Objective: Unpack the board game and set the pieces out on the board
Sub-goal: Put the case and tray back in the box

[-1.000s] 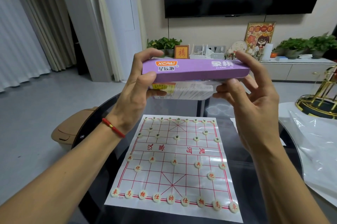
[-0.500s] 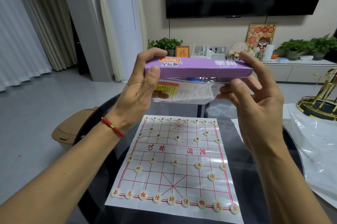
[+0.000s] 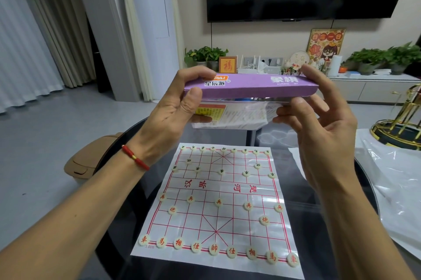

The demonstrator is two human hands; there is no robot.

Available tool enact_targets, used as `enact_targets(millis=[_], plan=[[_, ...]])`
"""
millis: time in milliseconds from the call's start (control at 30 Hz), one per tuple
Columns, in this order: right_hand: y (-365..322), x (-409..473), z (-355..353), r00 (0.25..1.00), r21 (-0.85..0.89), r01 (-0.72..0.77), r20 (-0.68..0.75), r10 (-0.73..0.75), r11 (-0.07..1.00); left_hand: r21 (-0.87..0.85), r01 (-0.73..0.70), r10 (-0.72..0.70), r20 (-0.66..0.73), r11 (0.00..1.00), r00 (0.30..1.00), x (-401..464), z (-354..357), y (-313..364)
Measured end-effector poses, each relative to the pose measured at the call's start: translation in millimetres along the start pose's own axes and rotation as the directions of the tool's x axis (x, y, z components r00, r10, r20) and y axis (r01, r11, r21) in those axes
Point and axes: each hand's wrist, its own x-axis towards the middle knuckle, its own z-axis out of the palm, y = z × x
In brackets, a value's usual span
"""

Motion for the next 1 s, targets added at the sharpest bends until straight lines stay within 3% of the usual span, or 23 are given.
enact_targets(millis=[433, 733, 1000], plan=[[-3.4, -0.5, 0.3, 0.999, 0.118, -0.023, 0.037, 0.018, 0.993, 0.005, -0.028, 0.028, 0.038, 1.000, 0.999, 0.4, -9.2, 1.4], [-0.9, -1.2, 5.7, 0.997, -0.039, 0.033, -0.072, -0.036, 0.999, 0.004, -0.031, 0.031, 0.035, 1.000, 0.999, -0.6, -6.2, 6.1], [-1.9, -0.4, 1.6, 0.999, 0.019, -0.002, -0.051, 0.003, 1.000, -0.011, -0.017, 0.017, -0.036, 1.000, 0.999, -0.4, -1.7, 8.4]])
